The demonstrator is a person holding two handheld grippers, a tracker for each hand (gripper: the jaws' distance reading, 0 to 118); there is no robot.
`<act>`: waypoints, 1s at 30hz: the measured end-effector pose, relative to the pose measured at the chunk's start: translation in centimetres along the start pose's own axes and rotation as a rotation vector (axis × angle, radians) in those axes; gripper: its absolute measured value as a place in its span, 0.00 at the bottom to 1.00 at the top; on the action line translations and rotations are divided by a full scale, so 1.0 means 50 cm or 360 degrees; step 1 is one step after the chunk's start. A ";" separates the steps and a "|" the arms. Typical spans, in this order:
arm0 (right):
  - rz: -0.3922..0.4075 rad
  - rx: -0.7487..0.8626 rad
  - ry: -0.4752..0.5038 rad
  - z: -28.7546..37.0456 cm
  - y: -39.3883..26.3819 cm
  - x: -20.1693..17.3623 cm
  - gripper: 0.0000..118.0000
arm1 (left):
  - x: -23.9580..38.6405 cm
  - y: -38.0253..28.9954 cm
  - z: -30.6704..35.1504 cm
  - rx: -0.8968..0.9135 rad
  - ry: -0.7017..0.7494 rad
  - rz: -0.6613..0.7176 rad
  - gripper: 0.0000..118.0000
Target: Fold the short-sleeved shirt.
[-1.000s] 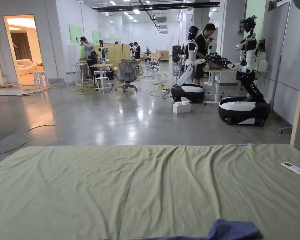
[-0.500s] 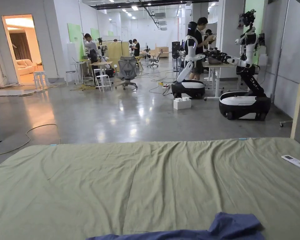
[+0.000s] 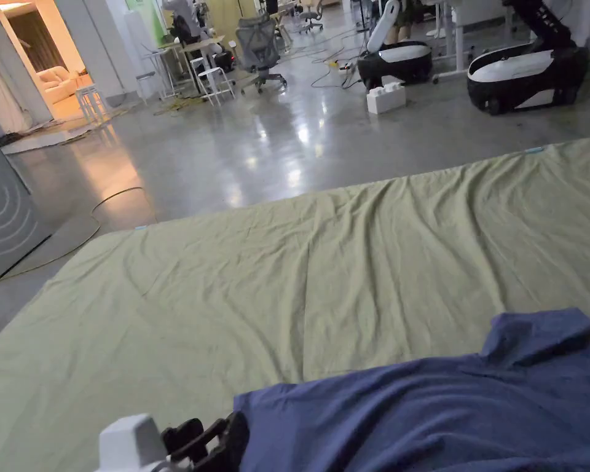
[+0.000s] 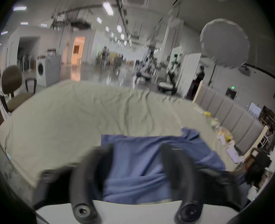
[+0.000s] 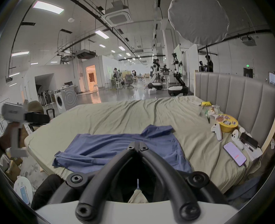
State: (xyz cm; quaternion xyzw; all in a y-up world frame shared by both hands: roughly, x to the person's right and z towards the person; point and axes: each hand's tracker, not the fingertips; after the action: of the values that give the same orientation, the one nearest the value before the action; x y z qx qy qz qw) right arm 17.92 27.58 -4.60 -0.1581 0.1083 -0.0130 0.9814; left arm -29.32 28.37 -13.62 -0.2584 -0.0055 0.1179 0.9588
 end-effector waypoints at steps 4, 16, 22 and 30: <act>-0.0088 -0.0115 0.0008 -0.031 -0.027 0.022 0.00 | -0.084 0.016 -0.230 -0.0169 0.0049 0.0017 0.76; -0.0122 -0.0329 -0.0066 -0.095 -0.060 0.050 0.00 | -0.163 -0.010 -0.557 -0.0560 0.0310 0.0068 0.37; -0.0135 -0.0388 -0.0061 -0.112 -0.084 0.062 0.00 | -0.140 -0.023 -0.580 -0.0658 0.0371 -0.0019 0.12; 0.0000 -0.0410 0.0003 -0.286 0.016 0.156 0.16 | -0.122 -0.033 -0.610 -0.0790 0.0360 -0.0199 0.06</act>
State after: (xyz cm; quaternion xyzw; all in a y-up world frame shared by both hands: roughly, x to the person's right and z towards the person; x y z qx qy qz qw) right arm 22.44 23.46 -19.75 -0.2829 0.1100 0.0008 0.9528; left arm -32.69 10.55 -38.91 -0.4959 0.0569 0.0239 0.8662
